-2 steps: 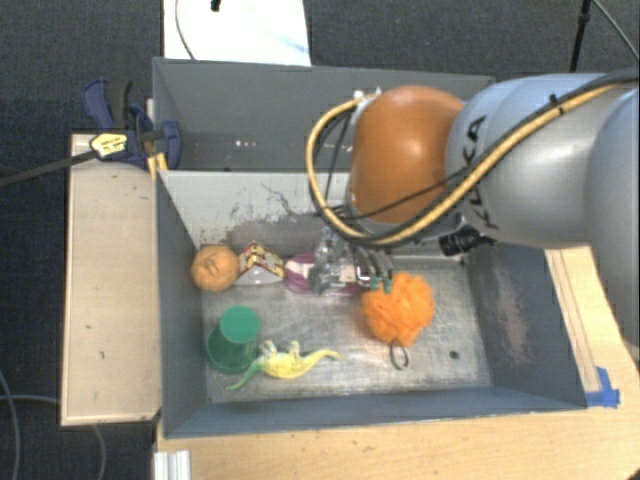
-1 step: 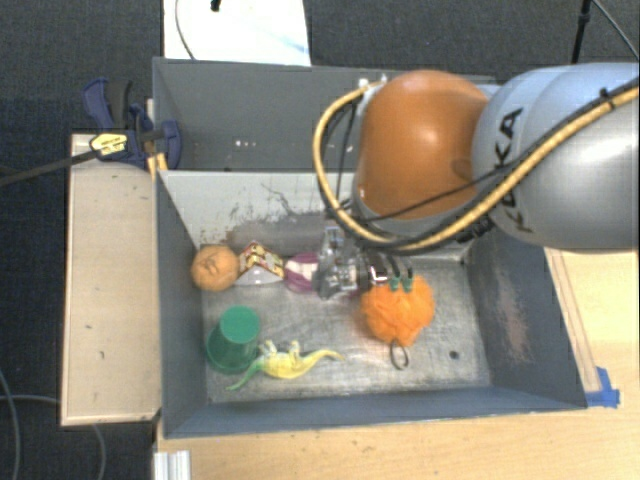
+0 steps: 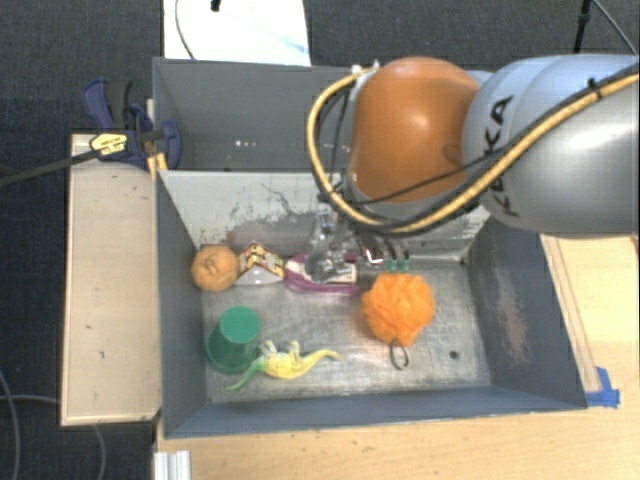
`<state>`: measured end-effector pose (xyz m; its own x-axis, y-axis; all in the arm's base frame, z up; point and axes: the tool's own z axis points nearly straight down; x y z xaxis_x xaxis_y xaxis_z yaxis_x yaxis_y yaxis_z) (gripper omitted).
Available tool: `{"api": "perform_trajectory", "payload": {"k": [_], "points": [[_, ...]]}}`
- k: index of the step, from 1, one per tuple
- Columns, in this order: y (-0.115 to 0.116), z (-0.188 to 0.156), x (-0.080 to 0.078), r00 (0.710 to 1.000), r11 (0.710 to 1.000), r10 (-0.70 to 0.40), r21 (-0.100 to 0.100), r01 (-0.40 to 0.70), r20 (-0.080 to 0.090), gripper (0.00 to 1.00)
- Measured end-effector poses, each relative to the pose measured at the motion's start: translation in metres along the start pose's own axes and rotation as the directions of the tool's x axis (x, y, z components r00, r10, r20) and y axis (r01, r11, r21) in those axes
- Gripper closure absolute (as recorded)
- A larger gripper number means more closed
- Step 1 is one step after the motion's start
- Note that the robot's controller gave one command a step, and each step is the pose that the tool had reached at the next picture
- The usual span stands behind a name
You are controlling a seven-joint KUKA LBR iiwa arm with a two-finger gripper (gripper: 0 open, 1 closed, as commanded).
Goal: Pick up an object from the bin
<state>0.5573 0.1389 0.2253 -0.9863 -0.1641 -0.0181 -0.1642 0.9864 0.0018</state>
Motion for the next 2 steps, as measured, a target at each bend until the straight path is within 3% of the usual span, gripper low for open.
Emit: {"api": "perform_trajectory", "payload": {"k": [1, 2], "points": [[0.0227, 0.0444, -0.0038, 0.993, 0.993, 0.12, 0.003, -0.12, -0.015, 1.0], [0.0297, 0.0513, -0.0034, 0.984, 0.984, 0.179, 0.004, -0.179, -0.015, 1.0]]}}
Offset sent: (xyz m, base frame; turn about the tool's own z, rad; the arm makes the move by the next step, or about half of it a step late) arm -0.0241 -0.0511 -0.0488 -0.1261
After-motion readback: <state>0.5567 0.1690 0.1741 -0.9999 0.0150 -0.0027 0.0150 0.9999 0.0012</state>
